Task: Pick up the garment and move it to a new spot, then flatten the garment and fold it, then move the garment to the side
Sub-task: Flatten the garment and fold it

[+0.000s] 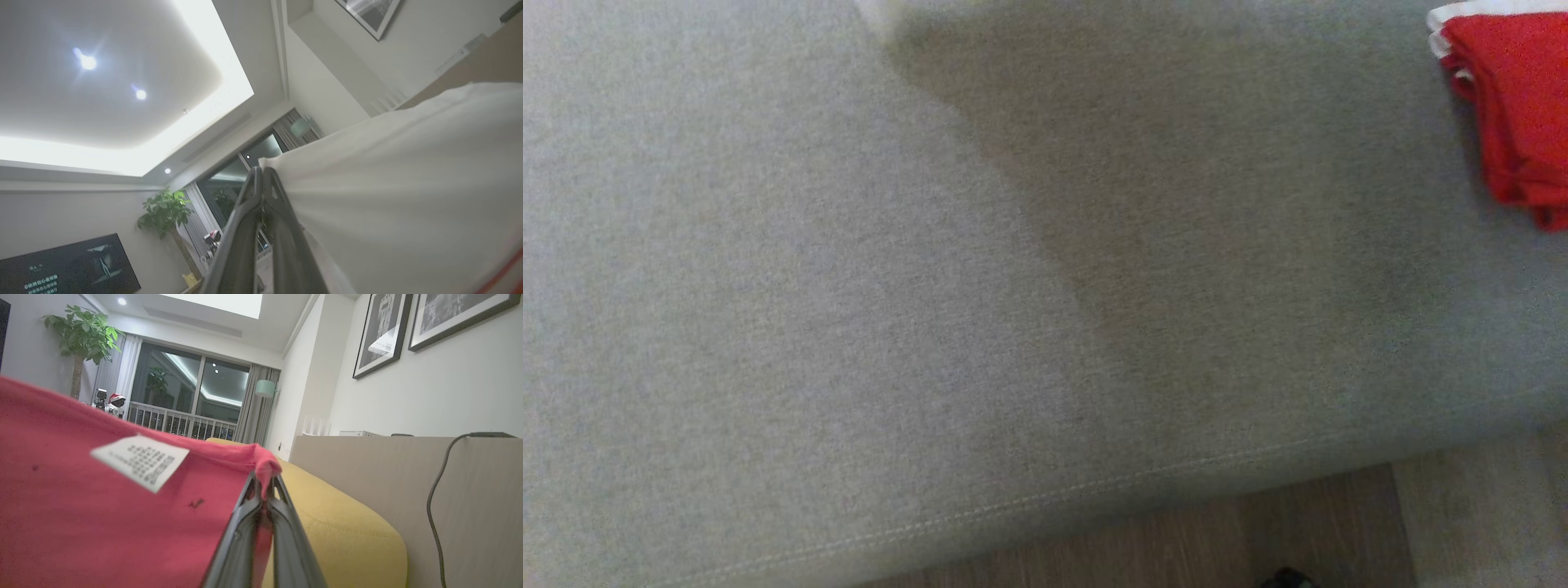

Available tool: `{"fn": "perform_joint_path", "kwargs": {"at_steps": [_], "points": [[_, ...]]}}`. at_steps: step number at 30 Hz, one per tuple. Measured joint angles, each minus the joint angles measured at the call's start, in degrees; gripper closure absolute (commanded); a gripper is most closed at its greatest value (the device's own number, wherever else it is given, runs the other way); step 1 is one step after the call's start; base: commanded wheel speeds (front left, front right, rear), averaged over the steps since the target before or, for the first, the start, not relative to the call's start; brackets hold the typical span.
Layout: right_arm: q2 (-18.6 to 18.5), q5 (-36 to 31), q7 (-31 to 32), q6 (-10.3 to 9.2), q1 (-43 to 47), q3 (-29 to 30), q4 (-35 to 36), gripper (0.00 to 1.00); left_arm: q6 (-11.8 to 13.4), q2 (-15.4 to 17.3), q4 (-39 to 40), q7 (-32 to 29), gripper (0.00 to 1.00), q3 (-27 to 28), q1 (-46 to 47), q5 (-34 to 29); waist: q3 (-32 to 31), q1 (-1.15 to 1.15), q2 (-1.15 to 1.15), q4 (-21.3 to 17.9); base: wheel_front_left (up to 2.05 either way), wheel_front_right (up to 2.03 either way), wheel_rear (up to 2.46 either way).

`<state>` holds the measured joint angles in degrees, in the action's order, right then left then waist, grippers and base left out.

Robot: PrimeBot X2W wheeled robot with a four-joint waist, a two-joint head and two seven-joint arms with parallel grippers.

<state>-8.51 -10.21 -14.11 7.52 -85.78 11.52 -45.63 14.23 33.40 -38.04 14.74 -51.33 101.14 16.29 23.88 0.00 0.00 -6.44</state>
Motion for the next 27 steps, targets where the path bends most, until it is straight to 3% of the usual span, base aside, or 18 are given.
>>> {"fn": "perform_joint_path", "kwargs": {"at_steps": [3, 6, 9, 14, 18, 22, 27], "points": [[0.02, -1.85, -0.71, 0.00, -1.59, 0.22, 0.73, 1.00, 2.37, 2.07, 8.70, 0.07, 1.00, 3.19, 1.60, -3.71, 1.63, 0.00, 0.00, 0.55, 0.00, 0.00, 0.00], [-0.03, -1.38, -0.79, -0.01, -0.26, -1.51, 3.38, 1.00, 2.33, 3.02, 15.81, 0.08, 1.00, 5.48, -2.16, -4.21, 3.17, 0.00, 0.00, 1.85, 0.00, 0.00, 0.00], [-0.29, 1.24, -0.80, -0.01, 4.50, -4.81, 3.13, 1.00, 0.54, 3.26, 20.82, 0.08, 1.00, 6.15, -12.16, -3.24, 4.14, 0.00, 0.00, 3.52, 0.00, 0.00, 0.00], [-0.89, 7.14, -0.75, -0.01, 14.99, -11.61, -7.24, 1.00, -1.71, 3.19, 25.77, 0.04, 1.00, 8.11, -32.48, 0.08, 4.12, 0.00, 0.00, 5.39, 0.00, 0.00, 0.00], [-2.82, 13.24, -0.44, -0.01, 19.19, -14.52, -11.54, 1.00, -3.36, 2.13, 29.96, 0.04, 1.00, 10.92, -45.45, 2.07, 2.19, 0.00, 0.00, 6.05, 0.00, 0.00, 0.00], [-4.26, 19.62, 0.35, -0.01, 23.85, -16.38, -11.71, 1.00, -5.55, 1.83, 33.44, 0.03, 1.00, 11.74, -59.43, 2.89, -0.55, 0.00, 0.00, 6.21, 0.00, 0.00, 0.00], [-6.90, 25.59, 2.33, -0.01, 35.82, -17.55, -8.92, 1.00, -8.73, 2.11, 34.99, -0.02, 1.00, 11.59, -77.56, 6.22, -4.48, 0.00, 0.01, 6.17, 0.00, 0.00, 0.00]]}}
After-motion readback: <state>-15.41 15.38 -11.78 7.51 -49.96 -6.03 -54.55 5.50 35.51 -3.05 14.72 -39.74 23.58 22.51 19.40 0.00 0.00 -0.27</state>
